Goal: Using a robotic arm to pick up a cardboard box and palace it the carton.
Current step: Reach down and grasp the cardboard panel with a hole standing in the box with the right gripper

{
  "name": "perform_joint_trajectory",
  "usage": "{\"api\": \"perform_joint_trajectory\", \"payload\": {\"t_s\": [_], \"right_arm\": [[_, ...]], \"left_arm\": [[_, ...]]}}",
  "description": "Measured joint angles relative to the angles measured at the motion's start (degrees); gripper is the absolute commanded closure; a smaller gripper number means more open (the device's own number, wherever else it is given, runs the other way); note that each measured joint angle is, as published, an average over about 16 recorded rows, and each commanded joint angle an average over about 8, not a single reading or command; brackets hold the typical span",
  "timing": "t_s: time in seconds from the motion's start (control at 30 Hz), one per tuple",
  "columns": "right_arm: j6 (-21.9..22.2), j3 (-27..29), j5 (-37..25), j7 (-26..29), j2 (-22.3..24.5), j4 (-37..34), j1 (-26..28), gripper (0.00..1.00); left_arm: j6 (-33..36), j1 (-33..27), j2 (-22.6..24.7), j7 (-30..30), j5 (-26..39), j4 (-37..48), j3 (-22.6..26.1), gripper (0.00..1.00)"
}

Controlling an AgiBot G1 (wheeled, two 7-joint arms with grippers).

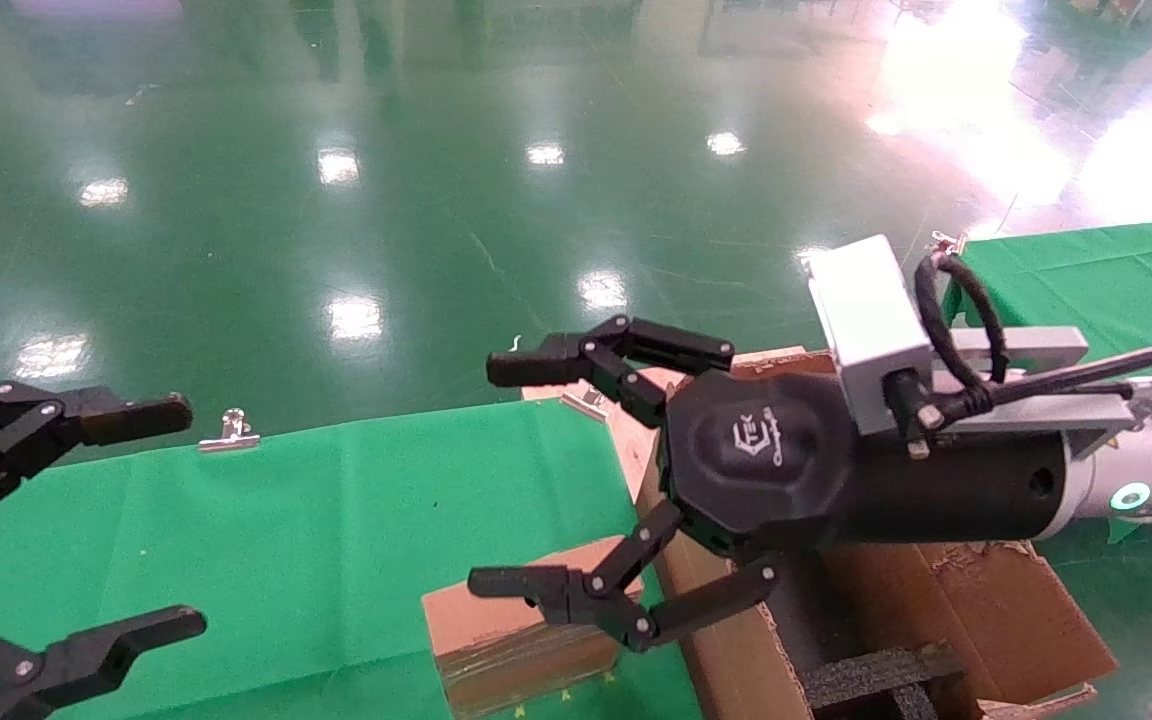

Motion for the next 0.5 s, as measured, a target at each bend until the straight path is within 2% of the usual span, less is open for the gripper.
{"api": "perform_joint_trajectory", "payload": {"t_s": [0.17, 0.5], "right_arm": [[-0.1, -2.2, -5.2, 0.0, -0.8, 0.1, 2.0, 0.00], [-0.7, -9.2, -20.2, 0.1, -4.9, -1.6, 8.3, 0.00]], "left_arm": [[0.0, 0.0, 0.0, 0.0, 0.0, 0.0, 0.0, 1.00], [0.0, 0.0, 0.0, 0.0, 0.0, 0.0, 0.0, 1.00]]}}
